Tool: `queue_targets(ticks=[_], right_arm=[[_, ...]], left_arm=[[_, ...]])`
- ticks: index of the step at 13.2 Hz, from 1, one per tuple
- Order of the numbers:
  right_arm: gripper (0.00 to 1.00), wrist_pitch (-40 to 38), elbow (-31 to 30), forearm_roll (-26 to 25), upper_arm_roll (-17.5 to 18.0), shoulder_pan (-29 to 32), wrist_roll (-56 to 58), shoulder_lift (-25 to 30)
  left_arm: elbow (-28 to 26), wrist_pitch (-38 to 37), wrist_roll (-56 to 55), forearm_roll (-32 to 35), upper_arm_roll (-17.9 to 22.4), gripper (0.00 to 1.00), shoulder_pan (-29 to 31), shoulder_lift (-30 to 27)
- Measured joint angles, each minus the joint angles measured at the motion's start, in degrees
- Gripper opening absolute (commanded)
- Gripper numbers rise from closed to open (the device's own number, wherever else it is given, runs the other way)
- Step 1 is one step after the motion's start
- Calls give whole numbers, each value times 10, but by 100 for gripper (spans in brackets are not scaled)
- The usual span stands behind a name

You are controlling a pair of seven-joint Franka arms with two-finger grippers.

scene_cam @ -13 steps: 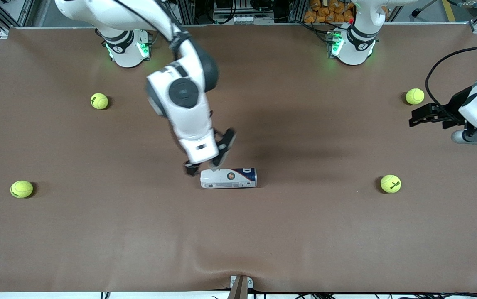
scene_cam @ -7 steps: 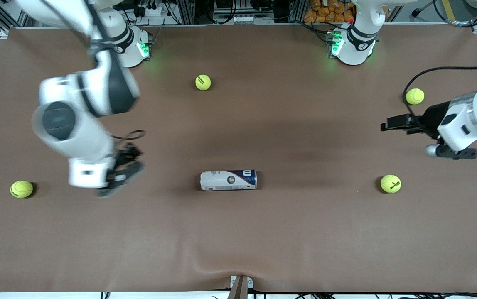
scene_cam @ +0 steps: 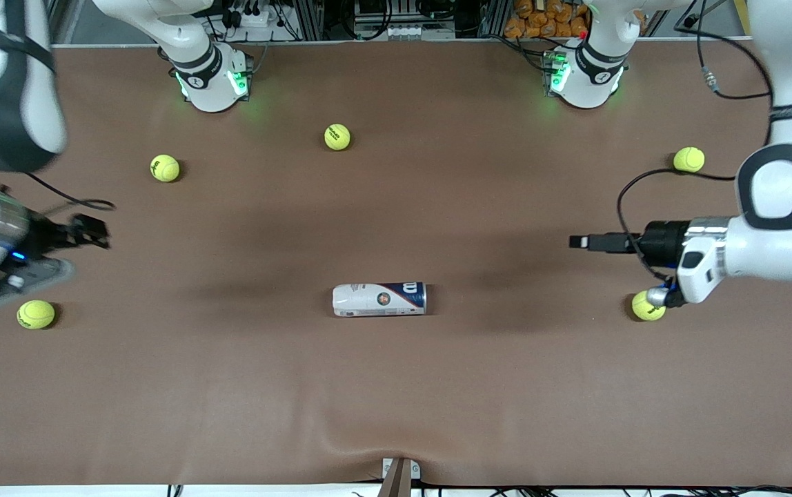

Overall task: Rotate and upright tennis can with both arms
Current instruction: 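Move the left gripper to the open rim end of the can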

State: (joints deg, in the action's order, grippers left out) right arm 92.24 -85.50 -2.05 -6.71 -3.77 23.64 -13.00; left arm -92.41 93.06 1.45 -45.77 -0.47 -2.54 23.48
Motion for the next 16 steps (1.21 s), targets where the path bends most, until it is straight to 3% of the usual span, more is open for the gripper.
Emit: queue_targets(ticks=[3,5,7,16], right_arm=[[100,-49,-14,4,16,35,-76,52],[100,-102,-15,5,72,64,-165,84],[100,-119,-13,5,99,70,-207,107],[100,-128,17,17,93,72,-191,129]], left_arm=[[1,50,33,-56,-1,100,-29,36],[1,80,80,-112,-1,100,-39,64],[1,95,132,-168,-1,100,-46,97],[2,186,272,-323,-2,100,-112,197]])
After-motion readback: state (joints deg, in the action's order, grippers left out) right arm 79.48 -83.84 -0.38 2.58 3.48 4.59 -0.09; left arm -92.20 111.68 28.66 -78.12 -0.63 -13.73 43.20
